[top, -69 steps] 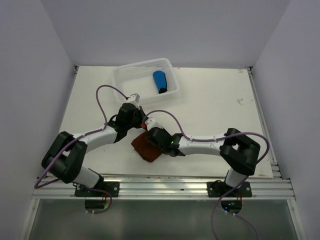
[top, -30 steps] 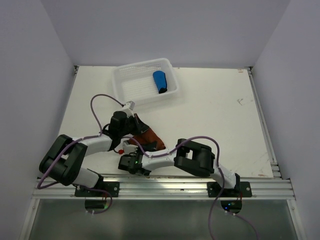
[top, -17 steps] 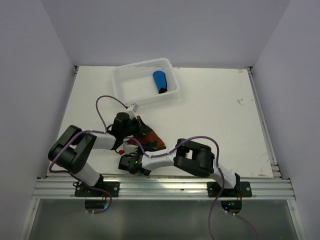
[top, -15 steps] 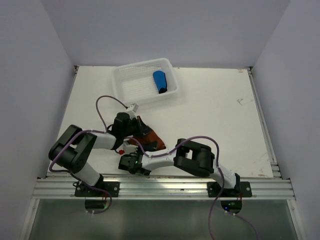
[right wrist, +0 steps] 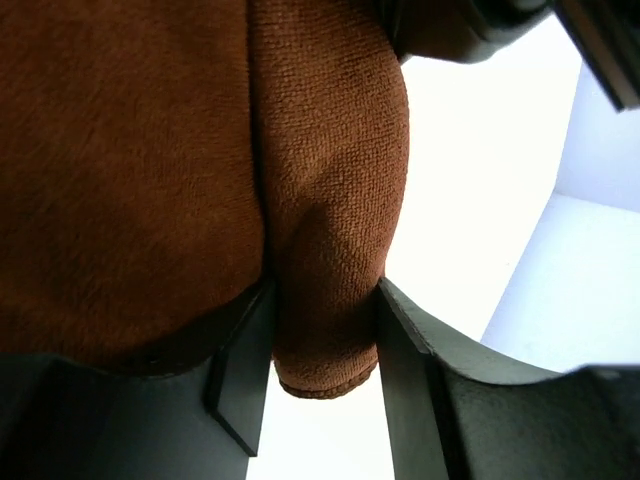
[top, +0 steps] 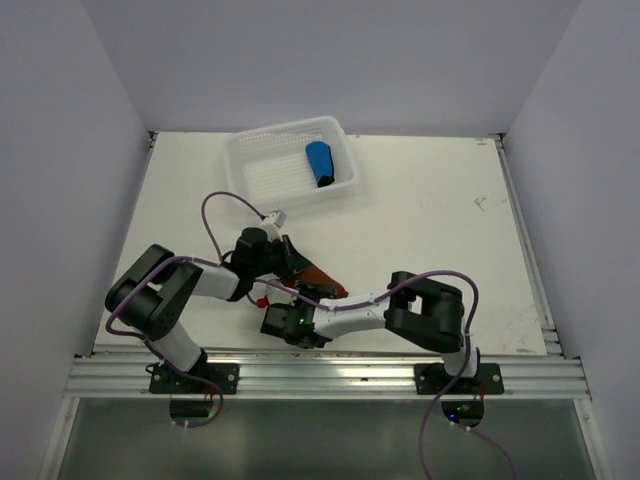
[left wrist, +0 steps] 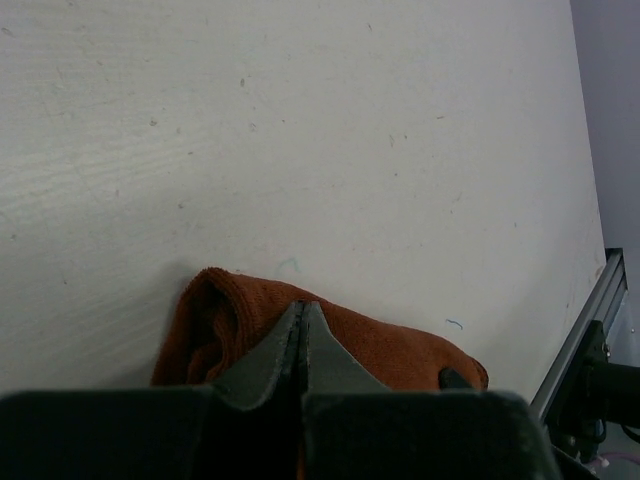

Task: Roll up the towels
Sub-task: Roll the towel

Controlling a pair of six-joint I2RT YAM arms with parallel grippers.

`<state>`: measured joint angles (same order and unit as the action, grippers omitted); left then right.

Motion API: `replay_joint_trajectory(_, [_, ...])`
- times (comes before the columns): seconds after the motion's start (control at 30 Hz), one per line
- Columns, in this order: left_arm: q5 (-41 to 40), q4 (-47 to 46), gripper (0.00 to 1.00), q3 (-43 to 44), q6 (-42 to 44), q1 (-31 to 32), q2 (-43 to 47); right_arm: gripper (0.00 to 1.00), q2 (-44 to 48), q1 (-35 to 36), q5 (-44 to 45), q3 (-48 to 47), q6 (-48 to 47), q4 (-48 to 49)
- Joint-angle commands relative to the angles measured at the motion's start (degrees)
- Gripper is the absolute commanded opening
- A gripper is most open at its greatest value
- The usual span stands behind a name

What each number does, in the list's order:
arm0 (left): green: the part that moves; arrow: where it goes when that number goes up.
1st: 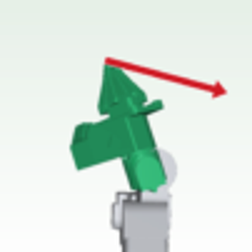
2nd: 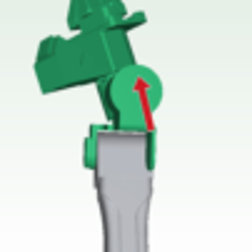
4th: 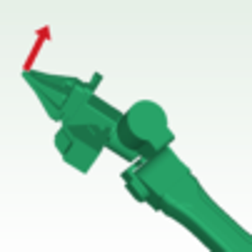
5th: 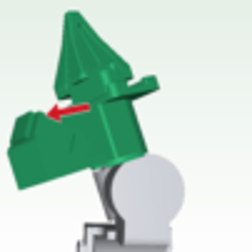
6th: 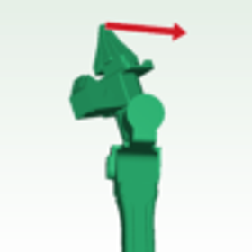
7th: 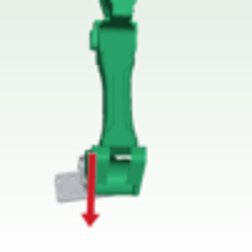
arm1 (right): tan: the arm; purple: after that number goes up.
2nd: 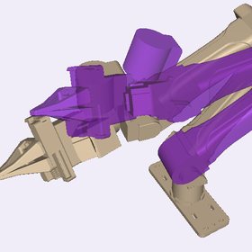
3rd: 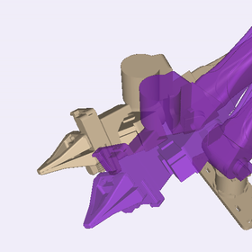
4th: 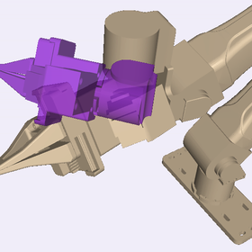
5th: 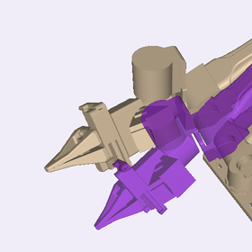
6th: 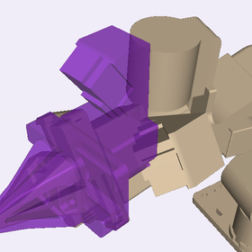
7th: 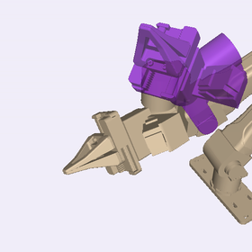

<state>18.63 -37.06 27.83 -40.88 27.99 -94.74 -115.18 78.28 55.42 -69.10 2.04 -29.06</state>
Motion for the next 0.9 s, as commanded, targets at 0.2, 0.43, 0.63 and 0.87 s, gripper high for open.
replay_joint_trajectory(0.2, [-5.8, 1.6, 0.0, -3.8, 2.2, -2.5, -3.9, 0.54, 16.1, 1.1, -4.5, 5.0, 11.5, 9.4])
replay_joint_trajectory(0.43, [-6.1, 0.8, 0.0, -4.5, 1.9, -2.4, -4.0, 0.59, 20.6, 0.8, -5.7, 8.4, 12.2, 12.5])
replay_joint_trajectory(0.63, [-6.0, 0.5, 0.0, -4.7, 1.9, -2.4, -3.9, 0.59, 28.4, -1.5, -8.8, 15.7, 13.3, 16.8])
replay_joint_trajectory(0.87, [-5.1, 1.0, 0.0, -3.8, 3.5, -2.4, -3.4, 0.57, 40.1, -17.4, -38.5, 23.2, 17.6, 23.7])
